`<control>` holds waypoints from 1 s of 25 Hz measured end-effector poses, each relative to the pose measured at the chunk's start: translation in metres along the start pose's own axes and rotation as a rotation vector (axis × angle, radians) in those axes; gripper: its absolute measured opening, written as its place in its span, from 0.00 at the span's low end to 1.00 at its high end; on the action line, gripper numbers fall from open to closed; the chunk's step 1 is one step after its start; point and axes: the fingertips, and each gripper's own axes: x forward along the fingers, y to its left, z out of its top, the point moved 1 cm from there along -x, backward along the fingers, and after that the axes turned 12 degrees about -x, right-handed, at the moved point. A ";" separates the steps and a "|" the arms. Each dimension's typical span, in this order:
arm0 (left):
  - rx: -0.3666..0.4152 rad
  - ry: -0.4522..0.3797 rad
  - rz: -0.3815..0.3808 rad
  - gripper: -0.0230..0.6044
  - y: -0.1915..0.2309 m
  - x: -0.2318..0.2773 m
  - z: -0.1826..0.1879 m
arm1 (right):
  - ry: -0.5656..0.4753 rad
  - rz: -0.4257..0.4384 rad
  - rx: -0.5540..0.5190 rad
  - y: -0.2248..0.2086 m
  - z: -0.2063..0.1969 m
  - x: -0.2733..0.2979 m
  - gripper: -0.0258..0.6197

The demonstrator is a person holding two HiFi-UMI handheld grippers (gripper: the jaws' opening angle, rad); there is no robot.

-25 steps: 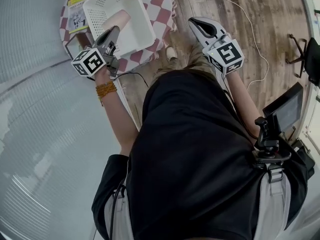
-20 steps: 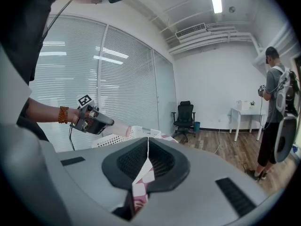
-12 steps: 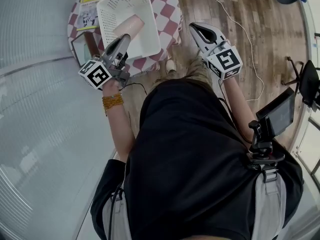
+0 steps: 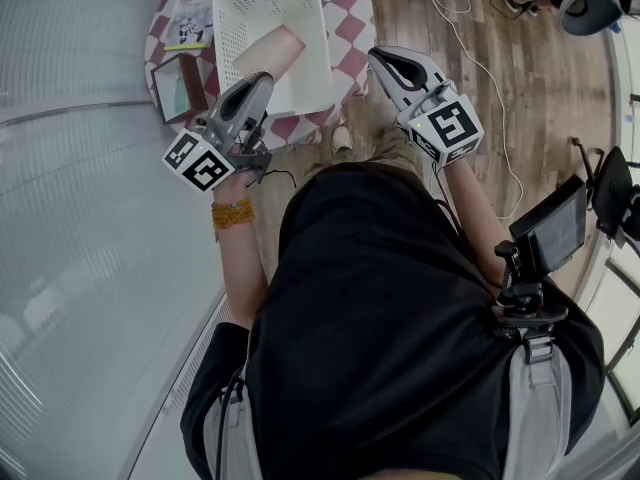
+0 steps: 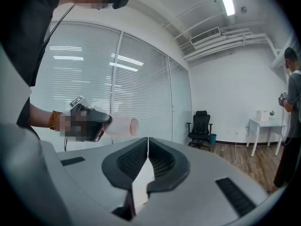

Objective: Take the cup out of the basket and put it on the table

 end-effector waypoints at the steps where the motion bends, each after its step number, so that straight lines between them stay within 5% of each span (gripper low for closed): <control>1: 0.023 -0.007 0.000 0.07 -0.003 -0.002 0.000 | -0.007 0.011 -0.004 0.003 0.004 0.001 0.06; 12: 0.286 -0.122 0.022 0.07 -0.038 -0.023 -0.003 | -0.084 0.184 -0.003 0.040 0.036 0.016 0.06; 16: 0.338 -0.129 0.044 0.07 -0.042 -0.029 -0.009 | -0.120 0.288 -0.016 0.061 0.045 0.019 0.06; 25: 0.486 -0.126 0.079 0.07 -0.051 -0.036 -0.029 | -0.159 0.377 -0.027 0.082 0.045 0.025 0.06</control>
